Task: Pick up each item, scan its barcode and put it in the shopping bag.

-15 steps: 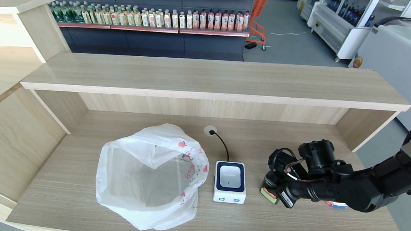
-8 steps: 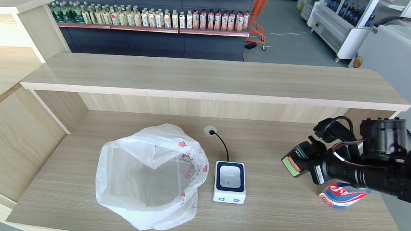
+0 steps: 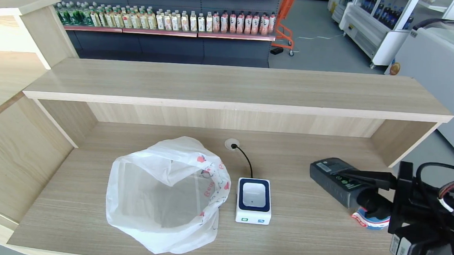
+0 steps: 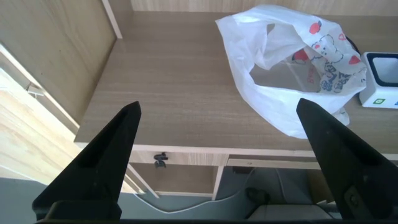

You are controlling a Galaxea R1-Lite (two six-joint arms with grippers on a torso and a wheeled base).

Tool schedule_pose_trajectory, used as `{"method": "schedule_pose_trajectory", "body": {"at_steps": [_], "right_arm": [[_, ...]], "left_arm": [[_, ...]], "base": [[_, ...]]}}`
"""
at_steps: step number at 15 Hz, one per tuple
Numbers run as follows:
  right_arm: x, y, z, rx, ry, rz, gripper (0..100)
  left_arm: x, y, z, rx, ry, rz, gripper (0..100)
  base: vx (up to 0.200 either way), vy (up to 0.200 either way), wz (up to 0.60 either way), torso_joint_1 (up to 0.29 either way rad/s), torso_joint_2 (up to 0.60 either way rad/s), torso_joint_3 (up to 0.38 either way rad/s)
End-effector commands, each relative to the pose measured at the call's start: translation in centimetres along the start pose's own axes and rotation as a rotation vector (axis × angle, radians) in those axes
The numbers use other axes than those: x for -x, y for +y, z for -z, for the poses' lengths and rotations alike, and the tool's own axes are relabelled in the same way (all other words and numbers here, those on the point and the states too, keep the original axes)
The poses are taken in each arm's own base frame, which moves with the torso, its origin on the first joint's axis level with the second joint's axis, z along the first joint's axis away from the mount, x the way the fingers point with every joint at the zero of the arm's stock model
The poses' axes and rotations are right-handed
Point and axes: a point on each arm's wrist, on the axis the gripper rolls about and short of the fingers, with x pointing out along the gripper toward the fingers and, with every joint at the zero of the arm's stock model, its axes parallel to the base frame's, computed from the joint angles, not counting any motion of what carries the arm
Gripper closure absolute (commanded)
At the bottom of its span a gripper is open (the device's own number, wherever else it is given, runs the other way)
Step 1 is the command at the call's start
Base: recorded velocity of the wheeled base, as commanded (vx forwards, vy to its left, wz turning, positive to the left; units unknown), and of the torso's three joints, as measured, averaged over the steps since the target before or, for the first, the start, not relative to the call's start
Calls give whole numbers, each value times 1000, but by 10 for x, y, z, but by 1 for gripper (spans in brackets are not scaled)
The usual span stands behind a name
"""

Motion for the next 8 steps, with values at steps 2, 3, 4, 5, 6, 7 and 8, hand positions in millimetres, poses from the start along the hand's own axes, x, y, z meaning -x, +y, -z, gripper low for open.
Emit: {"method": "schedule_pose_trajectory", "body": {"at_steps": [2, 3, 4, 5, 6, 7, 8], "right_arm": [[-36, 44, -13, 296, -342, -102, 100], [-42, 49, -18, 333, -397, -99, 100], [-49, 49, -25, 342, -452, -84, 100], [-60, 46, -32, 365, -497, -64, 100], [-71, 44, -35, 404, -520, -23, 100], [-82, 42, -38, 443, -545, 37, 100], [-92, 39, -41, 474, -564, 78, 100]], "left_arm": [[0, 0, 0, 0, 0, 0, 0], [0, 0, 0, 0, 0, 0, 0], [0, 0, 0, 0, 0, 0, 0], [0, 0, 0, 0, 0, 0, 0], [0, 0, 0, 0, 0, 0, 0], [0, 0, 0, 0, 0, 1, 0], [0, 0, 0, 0, 0, 0, 0]], "base": [[0, 0, 0, 0, 0, 0], [0, 0, 0, 0, 0, 0], [0, 0, 0, 0, 0, 0], [0, 0, 0, 0, 0, 0], [0, 0, 0, 0, 0, 0], [0, 0, 0, 0, 0, 0], [0, 0, 0, 0, 0, 0]]}}
